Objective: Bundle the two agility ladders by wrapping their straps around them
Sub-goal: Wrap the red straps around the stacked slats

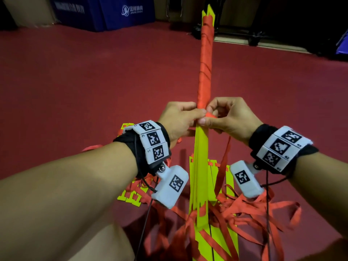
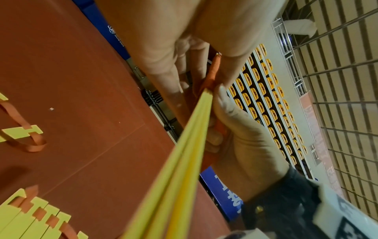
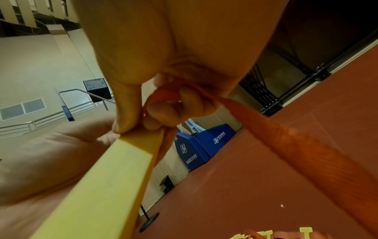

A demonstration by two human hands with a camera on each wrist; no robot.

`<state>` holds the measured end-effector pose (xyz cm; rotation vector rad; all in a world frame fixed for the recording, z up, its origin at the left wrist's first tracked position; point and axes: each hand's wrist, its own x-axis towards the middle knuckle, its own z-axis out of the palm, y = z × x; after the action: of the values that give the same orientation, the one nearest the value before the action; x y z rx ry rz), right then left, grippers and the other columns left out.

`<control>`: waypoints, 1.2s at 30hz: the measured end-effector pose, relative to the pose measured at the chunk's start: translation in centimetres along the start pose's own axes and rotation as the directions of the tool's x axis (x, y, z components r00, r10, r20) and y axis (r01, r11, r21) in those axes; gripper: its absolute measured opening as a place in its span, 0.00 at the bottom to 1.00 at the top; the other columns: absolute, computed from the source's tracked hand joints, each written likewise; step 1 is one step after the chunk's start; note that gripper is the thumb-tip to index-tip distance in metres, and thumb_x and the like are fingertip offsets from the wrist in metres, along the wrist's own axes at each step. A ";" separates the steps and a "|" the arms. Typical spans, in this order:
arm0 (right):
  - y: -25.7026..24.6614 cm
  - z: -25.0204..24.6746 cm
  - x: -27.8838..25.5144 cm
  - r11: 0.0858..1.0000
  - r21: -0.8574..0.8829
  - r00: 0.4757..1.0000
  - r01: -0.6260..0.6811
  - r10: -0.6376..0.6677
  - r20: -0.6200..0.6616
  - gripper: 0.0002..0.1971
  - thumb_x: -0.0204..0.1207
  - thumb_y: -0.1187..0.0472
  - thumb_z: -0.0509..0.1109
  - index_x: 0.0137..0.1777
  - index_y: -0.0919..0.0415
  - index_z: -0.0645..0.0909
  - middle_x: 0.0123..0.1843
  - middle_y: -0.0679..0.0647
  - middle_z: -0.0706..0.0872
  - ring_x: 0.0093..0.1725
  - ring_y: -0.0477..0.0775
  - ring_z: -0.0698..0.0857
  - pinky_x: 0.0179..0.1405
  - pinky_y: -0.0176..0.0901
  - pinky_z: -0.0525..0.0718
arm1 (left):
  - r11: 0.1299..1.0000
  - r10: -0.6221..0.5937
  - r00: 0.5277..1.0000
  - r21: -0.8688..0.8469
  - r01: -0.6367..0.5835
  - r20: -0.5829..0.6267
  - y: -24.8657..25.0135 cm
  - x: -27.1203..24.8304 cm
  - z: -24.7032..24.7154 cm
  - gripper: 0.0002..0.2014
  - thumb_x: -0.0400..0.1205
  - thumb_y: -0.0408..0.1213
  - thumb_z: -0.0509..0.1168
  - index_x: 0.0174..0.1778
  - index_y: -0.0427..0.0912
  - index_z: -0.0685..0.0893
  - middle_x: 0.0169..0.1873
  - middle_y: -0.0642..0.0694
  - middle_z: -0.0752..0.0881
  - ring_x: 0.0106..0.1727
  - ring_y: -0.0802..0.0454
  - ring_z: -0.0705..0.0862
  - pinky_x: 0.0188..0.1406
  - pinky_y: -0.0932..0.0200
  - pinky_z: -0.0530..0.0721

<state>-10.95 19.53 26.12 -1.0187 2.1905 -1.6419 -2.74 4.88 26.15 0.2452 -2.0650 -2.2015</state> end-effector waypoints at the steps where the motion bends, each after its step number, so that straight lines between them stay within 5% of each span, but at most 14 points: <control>1: 0.0 -0.1 0.0 1.000 0.012 1.000 0.006 -0.006 0.019 0.11 0.65 0.57 0.81 0.39 0.60 0.82 0.27 0.51 0.82 0.24 0.50 0.77 0.23 0.38 0.76 | 1.000 0.002 1.000 -0.005 -0.002 -0.021 0.0 0.1 0.0 0.09 0.85 0.26 0.66 0.56 0.26 0.87 0.39 0.36 0.87 0.33 0.49 0.86 0.29 0.60 0.87; 6: 0.3 -0.8 0.1 1.000 -0.016 1.000 -0.018 0.019 0.012 0.05 0.77 0.71 0.76 0.43 0.62 0.83 0.31 0.54 0.84 0.26 0.47 0.78 0.26 0.36 0.76 | 0.999 0.012 0.996 0.033 -0.010 -0.085 -0.1 0.6 0.0 0.11 0.85 0.25 0.63 0.59 0.24 0.86 0.43 0.32 0.84 0.42 0.40 0.85 0.45 0.45 0.83; 13: 0.5 -1.1 0.2 0.993 -0.096 0.998 -0.064 0.063 -0.018 0.06 0.78 0.61 0.77 0.45 0.60 0.82 0.29 0.53 0.87 0.28 0.51 0.78 0.25 0.35 0.76 | 0.999 0.012 0.992 0.046 -0.007 -0.124 -0.2 1.0 0.1 0.10 0.86 0.24 0.60 0.48 0.37 0.86 0.49 0.29 0.88 0.49 0.38 0.84 0.52 0.46 0.81; 18: 0.0 -0.9 0.1 0.971 -0.227 0.993 -0.072 0.091 0.076 0.15 0.84 0.52 0.68 0.40 0.61 0.83 0.32 0.54 0.89 0.27 0.52 0.79 0.27 0.39 0.76 | 0.999 0.042 0.994 0.011 -0.041 -0.105 0.1 1.0 0.0 0.11 0.88 0.22 0.57 0.56 0.34 0.85 0.51 0.32 0.88 0.50 0.37 0.86 0.59 0.44 0.85; 21: -0.5 -0.8 -0.2 0.982 -0.191 0.995 0.002 0.018 0.103 0.17 0.87 0.57 0.65 0.36 0.62 0.82 0.30 0.50 0.87 0.25 0.46 0.77 0.25 0.35 0.74 | 0.996 0.087 0.992 0.002 -0.087 -0.096 -0.1 1.0 -0.3 0.11 0.89 0.23 0.57 0.58 0.34 0.85 0.49 0.32 0.88 0.48 0.34 0.86 0.61 0.32 0.84; 26: -0.8 -0.8 -0.2 0.984 -0.151 0.994 0.097 -0.090 0.055 0.19 0.80 0.49 0.70 0.39 0.67 0.84 0.28 0.52 0.87 0.26 0.50 0.75 0.25 0.40 0.72 | 0.999 0.054 0.987 0.003 -0.054 -0.154 -0.3 0.9 -0.2 0.12 0.88 0.31 0.66 0.44 0.53 0.86 0.38 0.50 0.93 0.41 0.45 0.91 0.62 0.32 0.84; 28: -0.8 -0.7 -0.2 0.984 -0.146 0.994 0.103 -0.097 0.052 0.21 0.77 0.47 0.71 0.41 0.70 0.84 0.28 0.51 0.86 0.25 0.49 0.75 0.25 0.38 0.72 | 1.000 0.009 0.986 0.007 -0.008 -0.168 -0.5 0.9 -0.2 0.08 0.85 0.38 0.70 0.43 0.57 0.86 0.42 0.50 0.93 0.44 0.43 0.91 0.59 0.33 0.83; 30: -1.0 -0.7 -0.2 0.987 -0.119 0.993 0.111 -0.106 0.045 0.20 0.74 0.49 0.73 0.40 0.69 0.83 0.28 0.49 0.86 0.25 0.46 0.75 0.25 0.36 0.72 | 1.000 -0.010 0.990 0.006 0.011 -0.142 -0.7 0.7 -0.1 0.06 0.87 0.38 0.68 0.50 0.55 0.88 0.48 0.46 0.93 0.46 0.44 0.90 0.51 0.44 0.79; 33: -0.9 -0.6 0.0 0.990 -0.066 0.992 0.128 -0.127 0.019 0.16 0.69 0.51 0.78 0.40 0.64 0.80 0.29 0.47 0.84 0.25 0.43 0.76 0.25 0.33 0.73 | 1.000 -0.004 0.997 -0.031 0.002 -0.083 -0.5 0.5 0.2 0.10 0.89 0.31 0.64 0.62 0.41 0.88 0.50 0.42 0.91 0.40 0.51 0.90 0.36 0.57 0.86; 36: -0.5 -0.4 0.2 0.990 -0.100 0.995 0.099 -0.100 -0.010 0.16 0.67 0.50 0.80 0.39 0.62 0.81 0.31 0.49 0.82 0.28 0.48 0.76 0.27 0.37 0.75 | 0.993 -0.047 0.998 -0.114 0.043 -0.031 0.1 0.0 0.5 0.08 0.87 0.33 0.64 0.48 0.41 0.89 0.36 0.46 0.89 0.36 0.50 0.89 0.38 0.55 0.89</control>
<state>-11.12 19.65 26.78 -1.1641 2.2852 -1.6000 -2.83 5.36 26.25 0.3187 -1.9288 -2.3146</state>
